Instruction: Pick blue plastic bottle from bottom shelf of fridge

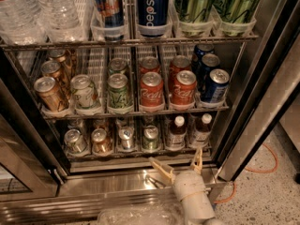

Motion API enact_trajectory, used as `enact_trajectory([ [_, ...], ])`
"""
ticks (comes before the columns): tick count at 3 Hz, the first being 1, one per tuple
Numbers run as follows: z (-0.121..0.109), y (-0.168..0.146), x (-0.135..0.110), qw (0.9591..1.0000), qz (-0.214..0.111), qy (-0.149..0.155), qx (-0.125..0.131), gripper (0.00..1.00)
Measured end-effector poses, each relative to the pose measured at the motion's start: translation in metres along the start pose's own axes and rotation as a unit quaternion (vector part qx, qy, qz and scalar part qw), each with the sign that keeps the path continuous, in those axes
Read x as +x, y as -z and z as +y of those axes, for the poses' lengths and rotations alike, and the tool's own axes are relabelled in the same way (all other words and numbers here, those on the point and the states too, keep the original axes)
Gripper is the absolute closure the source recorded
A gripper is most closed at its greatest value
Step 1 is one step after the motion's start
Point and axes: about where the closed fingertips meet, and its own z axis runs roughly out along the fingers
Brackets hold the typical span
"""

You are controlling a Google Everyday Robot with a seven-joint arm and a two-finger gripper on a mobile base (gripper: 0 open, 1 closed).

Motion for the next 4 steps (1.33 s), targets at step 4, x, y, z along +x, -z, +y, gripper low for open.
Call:
enact_trajectory([
  [4, -0.0025, -0.0116, 0.0138, 0.9999, -0.004, -0.001, 0.012, 0.32],
])
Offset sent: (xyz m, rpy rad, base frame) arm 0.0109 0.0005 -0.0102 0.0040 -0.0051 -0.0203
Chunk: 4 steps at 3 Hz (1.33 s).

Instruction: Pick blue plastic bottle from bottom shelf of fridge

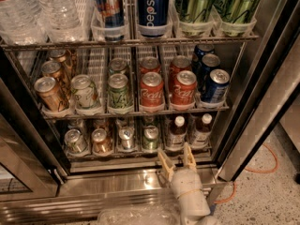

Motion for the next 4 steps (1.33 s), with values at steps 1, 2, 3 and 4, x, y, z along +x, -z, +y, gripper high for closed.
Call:
enact_trajectory([
  [1, -0.003, -0.009, 0.001, 1.0, 0.001, -0.001, 0.008, 0.12],
  [2, -0.005, -0.015, 0.001, 0.9999, 0.001, -0.001, 0.013, 0.21],
  [3, -0.01, -0.024, 0.004, 0.9997, 0.0, -0.002, 0.023, 0.24],
  [4, -0.013, -0.027, 0.006, 0.9996, 0.001, -0.004, 0.026, 0.23],
])
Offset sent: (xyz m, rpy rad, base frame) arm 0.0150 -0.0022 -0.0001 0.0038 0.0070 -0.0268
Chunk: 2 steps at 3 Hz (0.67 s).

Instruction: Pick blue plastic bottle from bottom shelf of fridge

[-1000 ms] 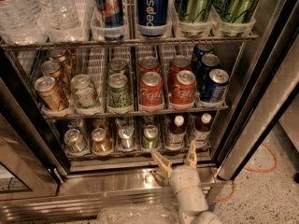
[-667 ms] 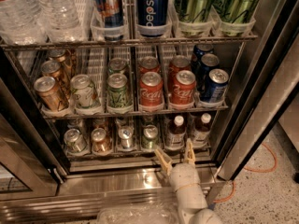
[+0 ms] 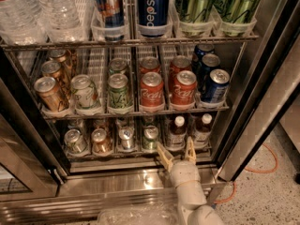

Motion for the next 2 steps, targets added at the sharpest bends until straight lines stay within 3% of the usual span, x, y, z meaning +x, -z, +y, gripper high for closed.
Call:
enact_trajectory([
  [1, -0.004, -0.006, 0.001, 1.0, 0.001, -0.001, 0.004, 0.29],
  [2, -0.008, -0.017, 0.001, 1.0, 0.001, 0.0, 0.006, 0.27],
])
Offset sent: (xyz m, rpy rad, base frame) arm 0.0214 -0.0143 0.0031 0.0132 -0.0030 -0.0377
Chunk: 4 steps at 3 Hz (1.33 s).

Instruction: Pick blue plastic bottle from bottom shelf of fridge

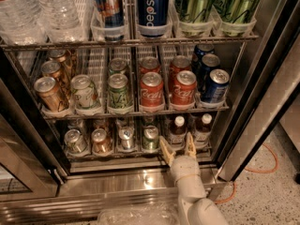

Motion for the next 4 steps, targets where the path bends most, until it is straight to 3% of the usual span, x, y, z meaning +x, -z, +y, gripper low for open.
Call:
enact_trajectory([
  [2, 0.001, -0.033, -0.013, 0.9999, -0.001, 0.008, -0.012, 0.26],
  [4, 0.0, -0.046, 0.001, 0.9998, 0.015, 0.01, -0.008, 0.27],
])
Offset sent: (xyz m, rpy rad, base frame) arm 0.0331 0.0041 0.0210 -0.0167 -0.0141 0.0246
